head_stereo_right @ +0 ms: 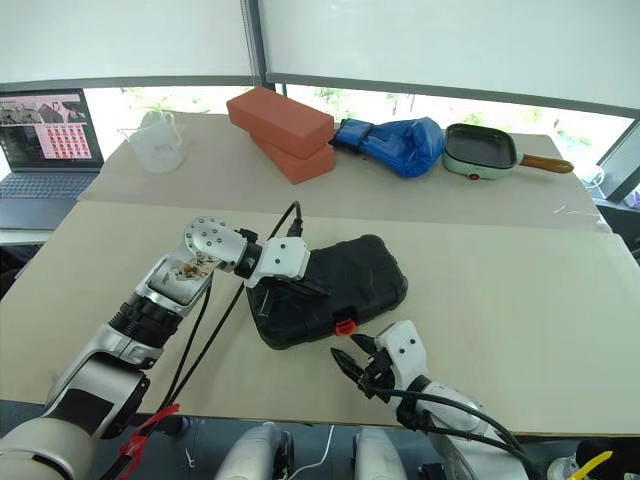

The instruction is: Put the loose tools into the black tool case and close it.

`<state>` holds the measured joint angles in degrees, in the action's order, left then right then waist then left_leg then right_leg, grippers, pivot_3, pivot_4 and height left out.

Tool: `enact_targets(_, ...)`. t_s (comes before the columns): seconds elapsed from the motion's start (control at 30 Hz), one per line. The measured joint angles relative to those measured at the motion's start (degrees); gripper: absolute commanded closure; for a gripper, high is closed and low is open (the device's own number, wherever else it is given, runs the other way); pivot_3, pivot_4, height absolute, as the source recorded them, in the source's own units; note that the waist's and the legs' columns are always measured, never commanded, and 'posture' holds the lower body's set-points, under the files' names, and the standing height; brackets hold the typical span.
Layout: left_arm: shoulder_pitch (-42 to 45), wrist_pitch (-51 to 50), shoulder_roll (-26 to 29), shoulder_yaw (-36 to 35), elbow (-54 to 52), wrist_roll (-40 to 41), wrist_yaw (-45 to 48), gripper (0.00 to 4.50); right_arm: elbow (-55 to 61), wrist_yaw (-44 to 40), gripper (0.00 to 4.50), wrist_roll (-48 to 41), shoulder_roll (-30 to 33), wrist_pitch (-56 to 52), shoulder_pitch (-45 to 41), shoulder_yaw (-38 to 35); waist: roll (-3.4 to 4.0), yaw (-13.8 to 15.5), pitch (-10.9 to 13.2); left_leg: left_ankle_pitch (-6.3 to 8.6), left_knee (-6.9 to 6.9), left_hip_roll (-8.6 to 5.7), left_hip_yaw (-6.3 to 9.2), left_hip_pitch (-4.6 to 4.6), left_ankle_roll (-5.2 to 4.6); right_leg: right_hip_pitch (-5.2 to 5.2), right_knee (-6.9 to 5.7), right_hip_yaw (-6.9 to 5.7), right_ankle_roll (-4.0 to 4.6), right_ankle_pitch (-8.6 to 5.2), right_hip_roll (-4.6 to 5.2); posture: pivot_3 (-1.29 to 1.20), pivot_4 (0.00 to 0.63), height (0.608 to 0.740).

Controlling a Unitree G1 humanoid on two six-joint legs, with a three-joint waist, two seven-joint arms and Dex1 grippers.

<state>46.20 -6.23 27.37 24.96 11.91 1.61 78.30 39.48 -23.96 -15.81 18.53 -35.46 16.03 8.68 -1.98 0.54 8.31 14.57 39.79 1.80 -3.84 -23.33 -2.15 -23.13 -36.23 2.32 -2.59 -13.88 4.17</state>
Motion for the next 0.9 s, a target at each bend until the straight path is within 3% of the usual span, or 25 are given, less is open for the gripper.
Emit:
enact_targets(0.3,2.2,2.3,-1.1,1.0,3.0,-0.3,2.3,4.5,-0.2,5.6,2.04,2.7,-3.1,3.4,4.2,1.1,-0.01,0.4,0.0,0.0,-0.01,-0.02,0.1,-0.06,0.0,0.01,0.03,-0.12,0.01,-0.04,0.03,0.0,0.15,0.738)
enact_targets(0.4,2.3,2.8,-1.4,1.0,3.5,-0.4,2.5,4.5,-0.3,5.7,1.36,2.8,-3.4,4.8,4.4,1.4,-0.01,0.6,0.0,0.0,-0.03,-0.02,0.15,-0.08,0.0,0.01,0.04,-0.18,0.02,-0.07,0.03,0.0,0.15,0.738)
enact_targets(0.5,2.4,3.5,-1.7,1.0,3.9,-0.5,2.4,4.5,-1.2,5.7,0.36,3.4,-3.2,6.0,4.3,2.0,-0.01,0.7,0.0,0.0,-0.02,-0.04,0.16,-0.09,0.0,0.02,0.05,-0.19,0.01,-0.07,0.06,0.0,0.15,0.738)
enact_targets(0.83,2.3,3.8,-1.9,0.8,4.4,-0.6,2.2,4.5,-2.0,5.1,0.36,3.1,-3.5,7.6,2.3,2.0,-0.01,0.6,0.0,0.0,0.03,-0.05,0.15,-0.06,0.0,0.07,0.04,-0.17,-0.01,-0.07,0.1,0.0,0.15,0.738)
enact_targets(0.9,2.3,3.8,-1.8,0.7,4.4,-0.7,2.1,4.5,-2.6,4.9,0.87,3.1,-3.5,7.6,1.6,2.1,-0.01,0.4,0.0,0.0,0.03,-0.05,0.14,-0.06,0.0,0.07,0.04,-0.16,-0.02,-0.06,0.09,0.0,0.15,0.738)
